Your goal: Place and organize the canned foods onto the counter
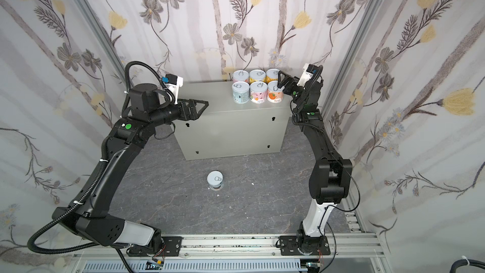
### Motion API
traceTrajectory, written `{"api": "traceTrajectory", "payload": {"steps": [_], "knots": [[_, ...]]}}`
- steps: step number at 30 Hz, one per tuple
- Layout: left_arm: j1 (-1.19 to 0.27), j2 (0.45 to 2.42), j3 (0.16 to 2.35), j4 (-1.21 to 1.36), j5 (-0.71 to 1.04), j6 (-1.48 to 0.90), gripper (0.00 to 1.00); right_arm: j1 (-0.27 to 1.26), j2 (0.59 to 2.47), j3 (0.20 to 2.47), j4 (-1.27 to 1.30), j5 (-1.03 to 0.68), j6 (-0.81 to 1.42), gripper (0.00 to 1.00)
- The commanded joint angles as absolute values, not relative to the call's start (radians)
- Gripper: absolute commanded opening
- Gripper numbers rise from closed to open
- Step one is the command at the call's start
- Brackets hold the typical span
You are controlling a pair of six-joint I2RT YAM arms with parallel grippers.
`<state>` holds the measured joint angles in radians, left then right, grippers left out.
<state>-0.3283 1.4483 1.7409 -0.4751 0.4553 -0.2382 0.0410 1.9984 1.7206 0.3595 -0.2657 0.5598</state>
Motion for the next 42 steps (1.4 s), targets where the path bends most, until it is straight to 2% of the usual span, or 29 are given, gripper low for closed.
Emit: {"api": "traceTrajectory", "payload": {"steps": [1,42], "knots": [[-0.329,1.453,1.748,-0.448,0.456,-0.225,1.0,0.035,2.009,1.725,0.318,-0.249,0.535,0.97],[-0.327,1.538,1.807,-0.424,0.483,-0.23,1.0,0.011,1.986,1.71,0.31,-0.23,0.506,0.97]]}}
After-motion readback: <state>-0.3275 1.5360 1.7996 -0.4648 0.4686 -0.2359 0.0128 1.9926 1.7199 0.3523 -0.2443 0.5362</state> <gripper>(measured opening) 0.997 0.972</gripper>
